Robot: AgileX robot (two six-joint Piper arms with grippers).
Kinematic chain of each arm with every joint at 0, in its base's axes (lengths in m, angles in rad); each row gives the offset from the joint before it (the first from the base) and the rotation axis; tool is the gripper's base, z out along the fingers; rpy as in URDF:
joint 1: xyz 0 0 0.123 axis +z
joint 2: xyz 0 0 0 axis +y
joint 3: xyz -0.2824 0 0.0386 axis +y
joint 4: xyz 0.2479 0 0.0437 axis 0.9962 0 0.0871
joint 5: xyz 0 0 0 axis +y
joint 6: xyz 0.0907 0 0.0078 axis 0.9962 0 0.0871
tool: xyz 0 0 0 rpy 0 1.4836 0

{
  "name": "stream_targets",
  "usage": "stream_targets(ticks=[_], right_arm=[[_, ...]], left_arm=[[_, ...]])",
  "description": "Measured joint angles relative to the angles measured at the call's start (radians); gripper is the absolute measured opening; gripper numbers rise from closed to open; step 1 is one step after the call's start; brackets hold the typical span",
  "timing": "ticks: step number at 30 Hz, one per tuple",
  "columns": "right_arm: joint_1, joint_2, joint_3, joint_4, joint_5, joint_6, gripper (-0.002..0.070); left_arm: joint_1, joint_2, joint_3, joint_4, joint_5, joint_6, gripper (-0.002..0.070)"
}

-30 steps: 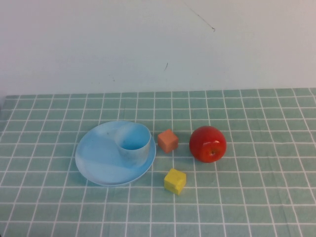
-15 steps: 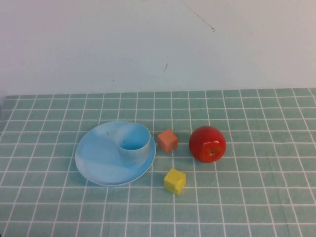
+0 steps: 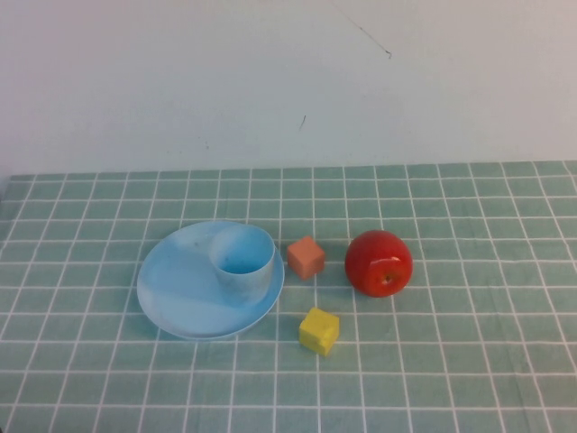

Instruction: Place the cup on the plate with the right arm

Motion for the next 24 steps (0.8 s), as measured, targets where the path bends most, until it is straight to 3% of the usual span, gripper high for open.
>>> stream_targets(ticks=[5, 24], right_arm=[[-0.043, -0.004, 0.110, 0.063, 0.037, 0.006, -0.0002], [-0.045, -0.004, 0.116, 0.091, 0.109, 0.004, -0.0002]], left_arm=[[0.000, 0.000, 0.000, 0.000, 0.000, 0.000, -0.0003], [0.000, 0.000, 0.000, 0.000, 0.000, 0.002, -0.0003]])
